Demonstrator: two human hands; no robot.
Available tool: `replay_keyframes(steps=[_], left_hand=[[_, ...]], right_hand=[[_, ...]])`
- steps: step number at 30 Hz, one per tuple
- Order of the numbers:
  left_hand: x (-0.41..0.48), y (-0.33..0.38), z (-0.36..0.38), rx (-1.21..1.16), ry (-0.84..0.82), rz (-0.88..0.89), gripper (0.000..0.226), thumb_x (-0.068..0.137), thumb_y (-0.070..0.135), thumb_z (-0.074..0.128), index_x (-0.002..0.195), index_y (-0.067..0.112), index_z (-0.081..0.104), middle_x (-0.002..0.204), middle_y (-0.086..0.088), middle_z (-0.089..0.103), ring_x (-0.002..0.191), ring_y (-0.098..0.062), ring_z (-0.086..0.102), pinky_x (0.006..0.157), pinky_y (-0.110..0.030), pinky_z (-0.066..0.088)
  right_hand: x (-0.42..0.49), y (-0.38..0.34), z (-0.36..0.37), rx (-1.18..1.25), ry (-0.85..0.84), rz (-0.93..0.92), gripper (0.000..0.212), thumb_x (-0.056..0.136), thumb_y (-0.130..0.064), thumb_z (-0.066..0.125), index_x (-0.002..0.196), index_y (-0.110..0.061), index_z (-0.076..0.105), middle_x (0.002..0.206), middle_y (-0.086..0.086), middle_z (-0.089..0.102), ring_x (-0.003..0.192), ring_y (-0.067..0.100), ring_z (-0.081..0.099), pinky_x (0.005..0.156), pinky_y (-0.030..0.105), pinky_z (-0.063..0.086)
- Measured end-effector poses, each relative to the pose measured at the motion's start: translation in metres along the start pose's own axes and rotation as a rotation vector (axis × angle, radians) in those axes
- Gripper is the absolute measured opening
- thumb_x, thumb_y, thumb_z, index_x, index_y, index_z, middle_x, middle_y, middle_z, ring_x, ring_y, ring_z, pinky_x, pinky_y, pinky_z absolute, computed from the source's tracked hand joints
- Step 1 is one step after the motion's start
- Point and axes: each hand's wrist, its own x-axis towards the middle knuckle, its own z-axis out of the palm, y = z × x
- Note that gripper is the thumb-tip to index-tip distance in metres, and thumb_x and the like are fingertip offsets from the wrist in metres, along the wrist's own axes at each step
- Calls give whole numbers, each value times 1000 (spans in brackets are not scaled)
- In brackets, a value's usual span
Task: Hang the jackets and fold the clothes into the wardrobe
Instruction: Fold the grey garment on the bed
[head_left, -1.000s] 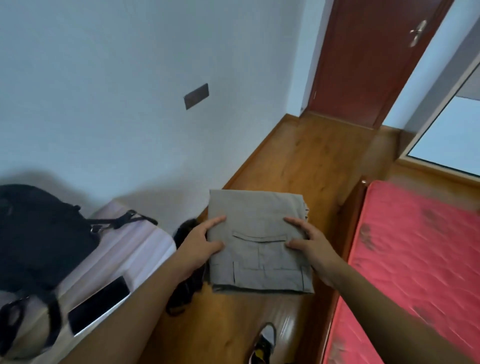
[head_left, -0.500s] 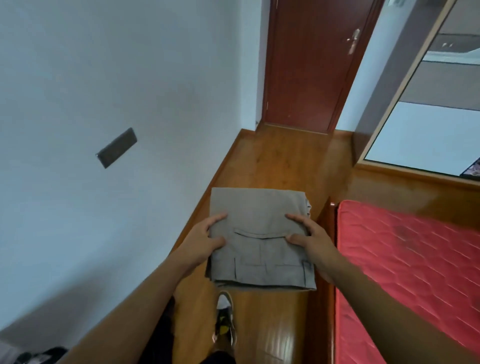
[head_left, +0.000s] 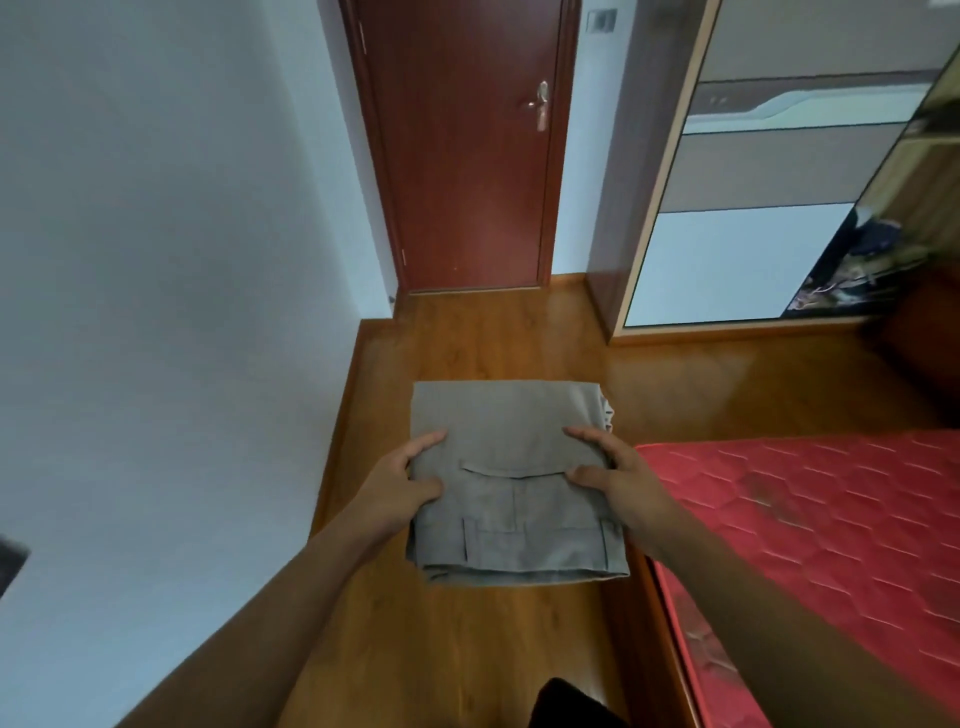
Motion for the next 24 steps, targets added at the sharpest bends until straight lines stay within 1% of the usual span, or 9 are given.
replay_keyframes(steps=[2, 4, 7, 12, 14, 16, 18, 22, 24], left_hand=[[49, 15, -1, 32, -41, 3, 65, 88, 4, 67, 142, 38, 53, 142, 5, 48, 124, -16, 53, 105, -39, 50], [99, 28, 2, 54, -77, 11, 64, 87, 5, 68, 138, 42, 54, 144, 4, 48, 127, -19, 52, 107, -43, 49], [177, 50, 13, 97, -125, 24, 66, 88, 4, 69, 141, 39, 52, 148, 2, 46, 130, -21, 50, 109, -45, 48], [308, 99, 42, 143, -151, 47, 66, 87, 4, 69, 141, 38, 53, 150, 0, 46, 132, -20, 50, 111, -44, 46], [348, 122, 54, 127, -147, 31, 65, 87, 2, 68, 140, 37, 53, 148, 1, 47, 130, -20, 51, 110, -43, 47], [387, 145, 65, 115, -157, 30, 64, 88, 2, 67, 141, 37, 53, 147, 2, 47, 129, -20, 52, 108, -42, 48], [430, 170, 78, 122, -165, 37, 64, 89, 3, 66, 141, 37, 52, 146, 3, 48, 127, -19, 53, 106, -41, 50], [509, 207, 106, 105, -205, 53, 64, 89, 2, 65, 140, 40, 54, 144, 3, 48, 123, -18, 54, 101, -38, 52], [549, 224, 122, 102, -249, 73, 65, 90, 1, 64, 141, 39, 53, 141, 5, 49, 120, -15, 54, 94, -29, 54]], right_hand=[[36, -9, -13, 5, 38, -1, 49, 86, -6, 74, 121, -39, 70, 132, -10, 54, 116, 22, 61, 96, 42, 57], [74, -15, -30, 9, 63, 0, 49, 86, -8, 75, 119, -44, 70, 135, -8, 53, 118, 25, 60, 99, 47, 55], [136, -26, -59, 45, 83, 15, 49, 86, -9, 74, 120, -43, 70, 135, -4, 52, 118, 28, 60, 100, 52, 54], [249, -56, -117, 105, 124, 26, 48, 86, -7, 75, 120, -41, 71, 137, -2, 51, 119, 29, 59, 99, 49, 55], [286, -73, -140, 113, 126, 16, 47, 86, -8, 75, 119, -41, 71, 137, -3, 53, 119, 27, 59, 100, 47, 55], [321, -92, -161, 108, 140, 6, 47, 87, -7, 74, 122, -37, 69, 135, -3, 54, 118, 26, 59, 100, 44, 54], [358, -112, -186, 87, 167, 6, 47, 88, -6, 73, 124, -35, 68, 134, -2, 52, 118, 26, 57, 102, 44, 53], [419, -138, -233, 43, 201, 5, 46, 89, -10, 73, 124, -41, 67, 138, -2, 49, 120, 27, 56, 103, 47, 53], [446, -148, -256, 57, 249, 9, 45, 91, -11, 72, 125, -40, 66, 137, -3, 48, 120, 28, 55, 101, 46, 54]])
